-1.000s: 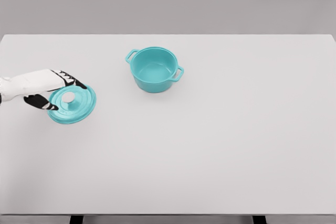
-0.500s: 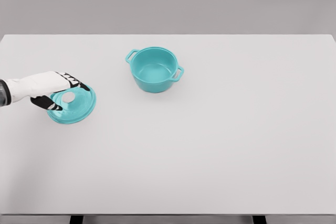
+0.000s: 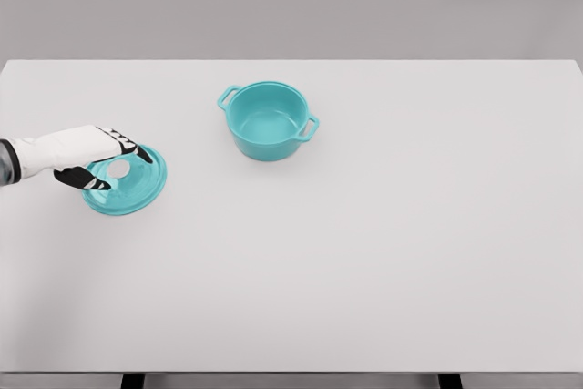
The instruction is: Cover the pot with left arm
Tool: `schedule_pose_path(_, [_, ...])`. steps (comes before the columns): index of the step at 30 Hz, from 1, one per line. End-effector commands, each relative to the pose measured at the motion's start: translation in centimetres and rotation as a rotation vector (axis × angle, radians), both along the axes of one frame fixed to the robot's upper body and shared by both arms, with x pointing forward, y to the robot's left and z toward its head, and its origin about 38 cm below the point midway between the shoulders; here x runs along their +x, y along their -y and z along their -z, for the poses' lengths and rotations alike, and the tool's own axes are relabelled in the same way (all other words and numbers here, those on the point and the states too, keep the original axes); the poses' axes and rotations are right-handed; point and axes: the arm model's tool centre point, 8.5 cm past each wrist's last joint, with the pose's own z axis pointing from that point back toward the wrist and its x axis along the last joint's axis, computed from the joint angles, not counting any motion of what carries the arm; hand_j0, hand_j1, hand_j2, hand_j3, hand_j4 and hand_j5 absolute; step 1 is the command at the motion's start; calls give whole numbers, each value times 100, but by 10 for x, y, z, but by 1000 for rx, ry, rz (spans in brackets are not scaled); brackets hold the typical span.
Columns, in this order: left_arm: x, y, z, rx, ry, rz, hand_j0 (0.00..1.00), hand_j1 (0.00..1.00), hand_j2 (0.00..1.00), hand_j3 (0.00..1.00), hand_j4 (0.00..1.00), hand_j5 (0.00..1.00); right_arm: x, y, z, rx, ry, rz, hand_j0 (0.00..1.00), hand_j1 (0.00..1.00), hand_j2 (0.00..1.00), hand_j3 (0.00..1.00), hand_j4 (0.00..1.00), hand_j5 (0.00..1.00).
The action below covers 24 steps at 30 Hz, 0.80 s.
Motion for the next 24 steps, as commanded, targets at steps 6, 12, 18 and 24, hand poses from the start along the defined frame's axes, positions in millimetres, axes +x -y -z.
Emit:
schedule_pose_path(6, [1,2,2,-5,-2,-3,74,74,74,74,74,74,1,0,0,0,1,0,100,100,100,100,100,100])
schedule_pose_path(12, [1,3,3,-9,-3,-2,70,70,70,70,70,70,0,0,0,0,1,0,100,100,100,100,100,100])
schedule_pose_path(18, [1,3,3,-9,-4,-3,67,67,67,67,67,67,0,0,0,0,0,0,100,100,100,100,100,100])
schedule_pose_path(24, [1,2,4,-7,-5,-5,65,65,65,65,65,65,0,0,0,0,1,0,100,100,100,100,100,100])
